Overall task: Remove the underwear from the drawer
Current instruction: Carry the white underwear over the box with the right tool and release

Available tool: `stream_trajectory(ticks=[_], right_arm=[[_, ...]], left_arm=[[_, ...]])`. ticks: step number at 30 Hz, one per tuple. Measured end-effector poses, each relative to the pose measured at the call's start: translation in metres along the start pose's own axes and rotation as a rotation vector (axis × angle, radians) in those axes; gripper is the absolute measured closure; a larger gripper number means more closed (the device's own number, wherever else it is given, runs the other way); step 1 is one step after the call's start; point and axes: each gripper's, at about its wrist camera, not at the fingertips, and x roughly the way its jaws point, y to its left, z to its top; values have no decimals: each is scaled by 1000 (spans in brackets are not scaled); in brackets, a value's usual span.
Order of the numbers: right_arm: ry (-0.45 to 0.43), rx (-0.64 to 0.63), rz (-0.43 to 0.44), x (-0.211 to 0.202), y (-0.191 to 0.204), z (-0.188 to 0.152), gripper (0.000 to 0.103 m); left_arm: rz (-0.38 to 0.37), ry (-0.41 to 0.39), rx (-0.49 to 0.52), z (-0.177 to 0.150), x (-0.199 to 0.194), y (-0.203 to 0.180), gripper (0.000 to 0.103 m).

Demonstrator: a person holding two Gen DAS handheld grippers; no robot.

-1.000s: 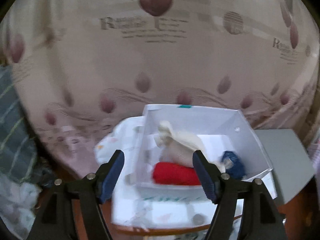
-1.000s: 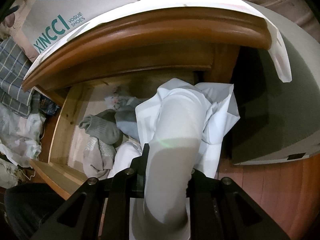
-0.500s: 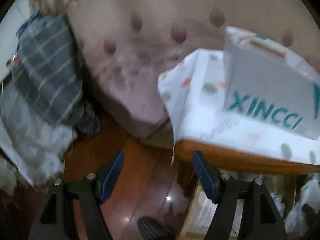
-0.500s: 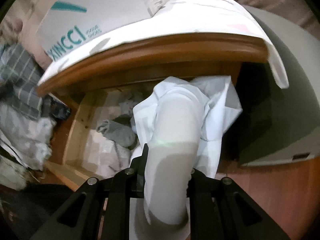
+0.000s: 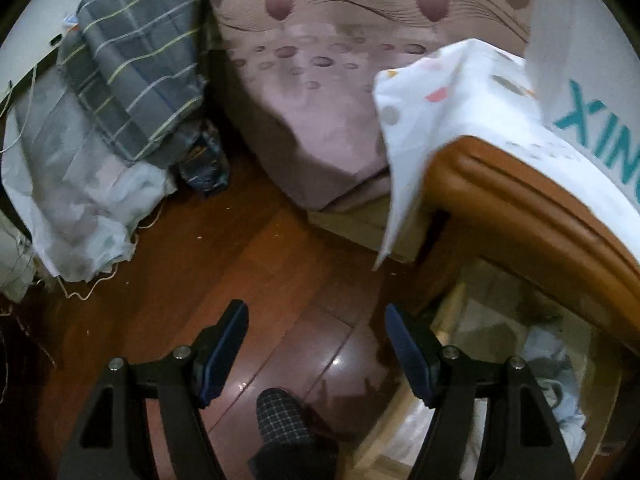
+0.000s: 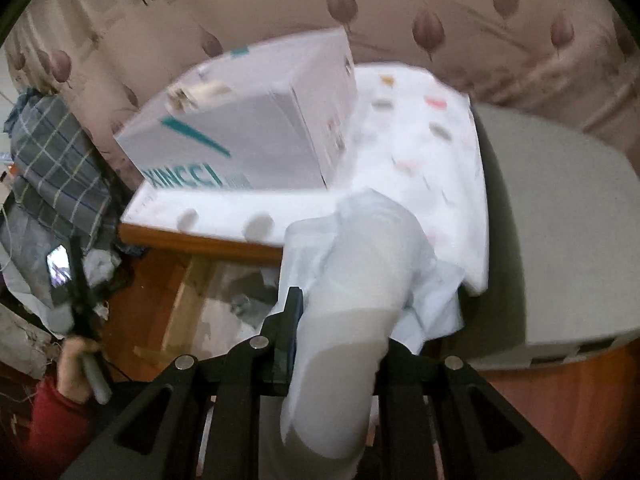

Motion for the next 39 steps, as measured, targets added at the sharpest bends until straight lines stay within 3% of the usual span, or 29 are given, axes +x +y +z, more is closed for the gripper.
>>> stream_trajectory(ticks=[6, 14, 18, 22, 26, 30, 35, 39], right_arm=[[-86, -47, 15, -18, 30, 56, 89], [-212, -161, 2, -37, 84, 140, 90], [-240, -193, -21, -27, 105, 177, 90], [-213, -190, -65, 7, 110, 208, 90], [-150, -194, -119, 50, 106, 217, 90], [-73, -185, -154, 92, 100, 217, 89], [-7, -172, -193, 119, 92, 213, 87], [34, -161, -215, 133, 87, 207, 76]], left_arm=[[72, -15, -36, 0, -1, 13, 30], [72, 18, -46, 5, 4, 16, 30], [82, 10, -41, 6, 5, 16, 30], [98, 10, -68, 9, 6, 25, 30], [131, 25, -127, 10, 8, 40, 30], [155, 25, -178, 11, 8, 54, 30], [180, 29, -172, 11, 9, 56, 30], [184, 40, -173, 11, 10, 55, 30]])
